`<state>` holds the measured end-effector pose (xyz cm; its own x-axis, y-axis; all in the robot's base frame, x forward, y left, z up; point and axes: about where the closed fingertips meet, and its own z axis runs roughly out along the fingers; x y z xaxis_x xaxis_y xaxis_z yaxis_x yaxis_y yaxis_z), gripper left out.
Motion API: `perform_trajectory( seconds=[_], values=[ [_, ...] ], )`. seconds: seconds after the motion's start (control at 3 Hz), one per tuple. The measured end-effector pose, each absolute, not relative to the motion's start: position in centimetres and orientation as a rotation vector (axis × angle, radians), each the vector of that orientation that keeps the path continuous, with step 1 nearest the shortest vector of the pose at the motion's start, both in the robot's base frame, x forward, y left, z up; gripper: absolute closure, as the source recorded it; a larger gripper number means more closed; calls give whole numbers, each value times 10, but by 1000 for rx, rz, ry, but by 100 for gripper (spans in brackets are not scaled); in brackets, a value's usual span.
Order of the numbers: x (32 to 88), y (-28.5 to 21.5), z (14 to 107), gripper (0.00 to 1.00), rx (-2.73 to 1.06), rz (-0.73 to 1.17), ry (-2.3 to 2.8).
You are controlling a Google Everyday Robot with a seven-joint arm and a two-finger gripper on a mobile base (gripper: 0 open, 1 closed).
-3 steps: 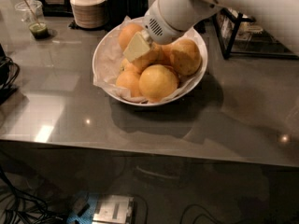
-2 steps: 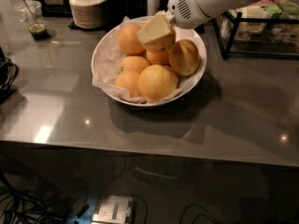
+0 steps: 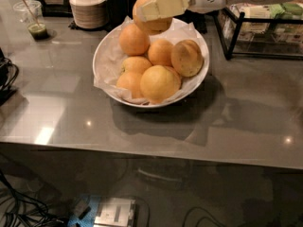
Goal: Pick orange from white bowl
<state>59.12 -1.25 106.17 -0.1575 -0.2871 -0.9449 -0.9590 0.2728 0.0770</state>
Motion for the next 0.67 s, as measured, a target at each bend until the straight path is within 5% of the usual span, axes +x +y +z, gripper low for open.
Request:
perform_trajectory(
  seconds=[0.33,0.67],
  values=[
    [548,-18,1105,100,-1282,938,1388],
    [491,-27,1118,100,-1403,742,1276]
  ],
)
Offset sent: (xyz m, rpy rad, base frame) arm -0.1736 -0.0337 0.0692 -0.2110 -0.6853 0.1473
